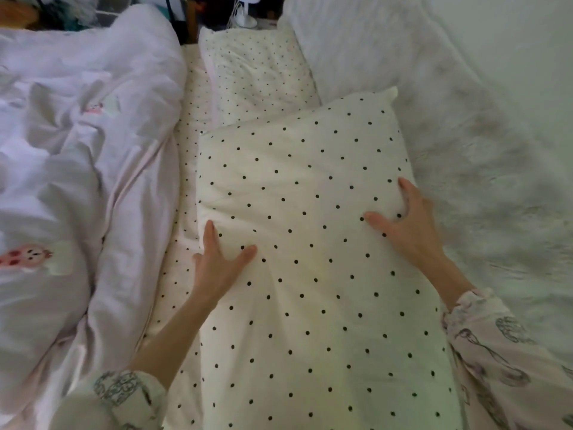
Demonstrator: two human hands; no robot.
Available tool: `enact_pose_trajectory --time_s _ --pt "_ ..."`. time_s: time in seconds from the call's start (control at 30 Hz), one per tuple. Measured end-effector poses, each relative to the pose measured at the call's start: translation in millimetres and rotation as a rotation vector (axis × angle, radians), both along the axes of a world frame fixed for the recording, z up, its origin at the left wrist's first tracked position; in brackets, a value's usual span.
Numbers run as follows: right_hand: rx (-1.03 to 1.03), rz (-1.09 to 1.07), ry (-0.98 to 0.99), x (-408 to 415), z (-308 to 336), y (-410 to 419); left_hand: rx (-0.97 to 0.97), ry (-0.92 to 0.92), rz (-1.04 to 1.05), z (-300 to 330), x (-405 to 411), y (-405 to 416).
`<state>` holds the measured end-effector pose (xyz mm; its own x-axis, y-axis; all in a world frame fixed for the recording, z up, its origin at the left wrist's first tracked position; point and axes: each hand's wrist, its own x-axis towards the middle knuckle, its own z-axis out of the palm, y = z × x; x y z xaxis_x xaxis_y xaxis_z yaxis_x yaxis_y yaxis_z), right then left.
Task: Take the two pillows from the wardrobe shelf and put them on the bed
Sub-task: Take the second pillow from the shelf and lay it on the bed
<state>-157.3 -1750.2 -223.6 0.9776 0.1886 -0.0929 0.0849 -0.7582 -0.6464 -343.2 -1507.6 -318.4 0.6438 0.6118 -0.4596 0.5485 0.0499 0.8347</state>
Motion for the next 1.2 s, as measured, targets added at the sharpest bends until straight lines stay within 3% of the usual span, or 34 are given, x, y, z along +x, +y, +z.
enact_pose_trajectory --time_s 0.47,0.63,0.73,0.9,1.2 --pt "0.064 0.039 0.156 130.8 -170.8 24.0 -0.033 0.168 0.0 -145.1 92.2 14.5" --pt "-0.126 0.053 0.225 124.9 -219.4 3.5 -0.074 0.241 -0.032 -179.3 90.7 16.8" --pt "-0.16 0.06 0.224 119.2 -226.6 -1.5 -0.141 0.221 0.08 -183.0 94.0 21.7" --pt "-0.049 -0.013 0.38 134.7 -226.6 14.6 -0.485 0.104 0.298 -177.2 106.0 36.3" --pt "0.066 -0.069 0.216 135.7 -206.2 27.6 -0.36 -0.028 0.346 -152.7 116.2 37.1"
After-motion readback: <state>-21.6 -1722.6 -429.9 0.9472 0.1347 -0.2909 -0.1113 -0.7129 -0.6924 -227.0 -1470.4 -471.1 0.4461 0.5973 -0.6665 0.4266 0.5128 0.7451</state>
